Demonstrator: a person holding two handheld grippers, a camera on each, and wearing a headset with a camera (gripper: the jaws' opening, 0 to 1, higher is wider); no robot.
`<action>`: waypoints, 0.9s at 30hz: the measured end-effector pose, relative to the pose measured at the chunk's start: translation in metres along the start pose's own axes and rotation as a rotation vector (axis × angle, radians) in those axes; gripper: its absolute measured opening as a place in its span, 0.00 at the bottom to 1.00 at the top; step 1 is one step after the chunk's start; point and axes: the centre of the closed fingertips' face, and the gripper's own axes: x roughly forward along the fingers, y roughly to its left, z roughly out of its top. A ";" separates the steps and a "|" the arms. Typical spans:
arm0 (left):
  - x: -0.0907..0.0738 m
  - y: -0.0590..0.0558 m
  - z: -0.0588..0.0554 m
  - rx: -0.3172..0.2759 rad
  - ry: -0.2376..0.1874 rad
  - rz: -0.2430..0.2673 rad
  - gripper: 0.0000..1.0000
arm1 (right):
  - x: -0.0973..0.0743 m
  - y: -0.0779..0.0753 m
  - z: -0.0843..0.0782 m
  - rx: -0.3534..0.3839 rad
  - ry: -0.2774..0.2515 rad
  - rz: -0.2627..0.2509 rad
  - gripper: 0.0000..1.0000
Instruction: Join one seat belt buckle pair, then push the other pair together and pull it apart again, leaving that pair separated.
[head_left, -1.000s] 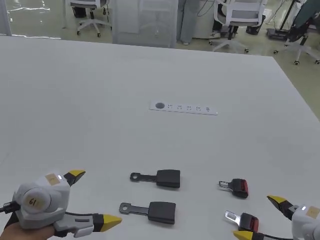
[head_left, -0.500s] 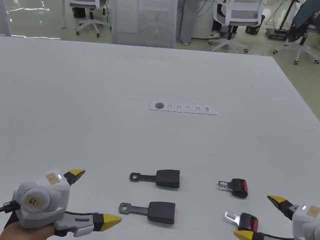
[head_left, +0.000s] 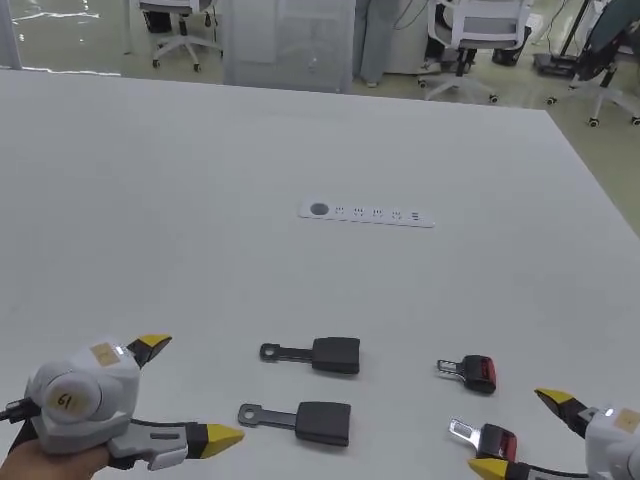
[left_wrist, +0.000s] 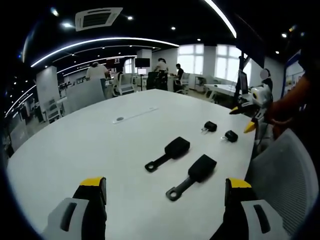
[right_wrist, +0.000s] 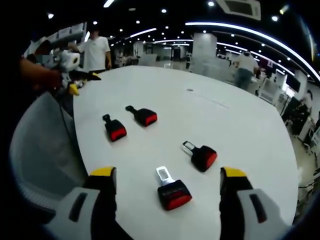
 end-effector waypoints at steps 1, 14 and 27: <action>0.001 0.001 -0.001 -0.001 -0.001 0.001 1.00 | 0.000 0.001 0.000 0.004 -0.001 0.002 0.86; 0.005 -0.001 0.000 0.000 0.002 -0.007 1.00 | 0.004 0.004 -0.001 0.006 -0.002 0.005 0.87; 0.010 -0.009 -0.006 0.016 0.029 -0.034 1.00 | 0.006 0.006 -0.006 0.002 0.014 0.038 0.87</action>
